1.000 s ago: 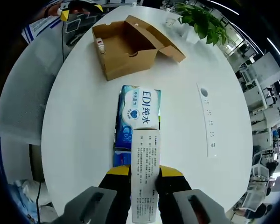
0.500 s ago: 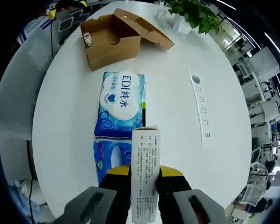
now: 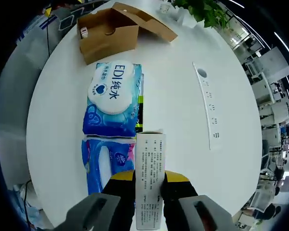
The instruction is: Operate the shoe box by opening the lid, removing the specified soft item, and placing it in the target area until the item is outside and the box remains undamaged.
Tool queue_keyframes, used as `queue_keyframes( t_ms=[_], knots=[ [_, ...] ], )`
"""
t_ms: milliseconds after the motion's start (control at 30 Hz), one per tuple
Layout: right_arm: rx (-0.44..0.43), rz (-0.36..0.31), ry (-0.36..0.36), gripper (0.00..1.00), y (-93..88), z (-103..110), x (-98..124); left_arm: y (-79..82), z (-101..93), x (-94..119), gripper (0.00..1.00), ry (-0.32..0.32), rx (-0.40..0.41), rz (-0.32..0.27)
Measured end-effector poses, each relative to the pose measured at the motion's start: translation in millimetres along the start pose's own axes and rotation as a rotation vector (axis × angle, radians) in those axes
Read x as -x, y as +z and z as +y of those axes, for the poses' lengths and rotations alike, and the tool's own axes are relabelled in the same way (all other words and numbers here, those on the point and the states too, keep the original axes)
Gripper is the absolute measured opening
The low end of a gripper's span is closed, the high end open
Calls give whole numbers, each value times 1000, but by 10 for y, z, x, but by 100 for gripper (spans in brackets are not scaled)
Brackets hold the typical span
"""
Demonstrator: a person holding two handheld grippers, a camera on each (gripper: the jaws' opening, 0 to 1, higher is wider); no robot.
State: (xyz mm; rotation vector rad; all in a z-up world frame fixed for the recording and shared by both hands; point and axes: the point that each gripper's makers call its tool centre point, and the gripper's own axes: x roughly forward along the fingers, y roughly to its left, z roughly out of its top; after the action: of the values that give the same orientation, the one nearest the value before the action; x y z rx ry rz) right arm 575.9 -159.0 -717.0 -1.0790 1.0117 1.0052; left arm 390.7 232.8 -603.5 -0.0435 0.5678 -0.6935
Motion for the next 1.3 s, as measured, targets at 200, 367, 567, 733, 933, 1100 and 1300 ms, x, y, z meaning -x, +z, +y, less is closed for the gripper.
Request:
queue_keyframes(
  t_ms=[200,367,567,733,933,1100,1300],
  knots=[
    [11,7,6,17,-9,-26,-103,8,19,23,67,9,-1,1],
    [19,13,15,17,-3,-16,-150,-19,51,45,67,19,3,8],
    [27,24,25,17,-24,16,-200,-35,66,43,67,24,6,13],
    [23,27,34,17,-48,35,-247,-32,68,18,67,22,3,18],
    [18,33,47,17,-82,65,-306,-5,81,2,67,21,1,17],
    [23,39,55,17,-98,61,-360,-6,87,1,67,25,-2,20],
    [25,46,60,17,-113,78,-401,-33,93,16,67,29,1,26]
  ],
)
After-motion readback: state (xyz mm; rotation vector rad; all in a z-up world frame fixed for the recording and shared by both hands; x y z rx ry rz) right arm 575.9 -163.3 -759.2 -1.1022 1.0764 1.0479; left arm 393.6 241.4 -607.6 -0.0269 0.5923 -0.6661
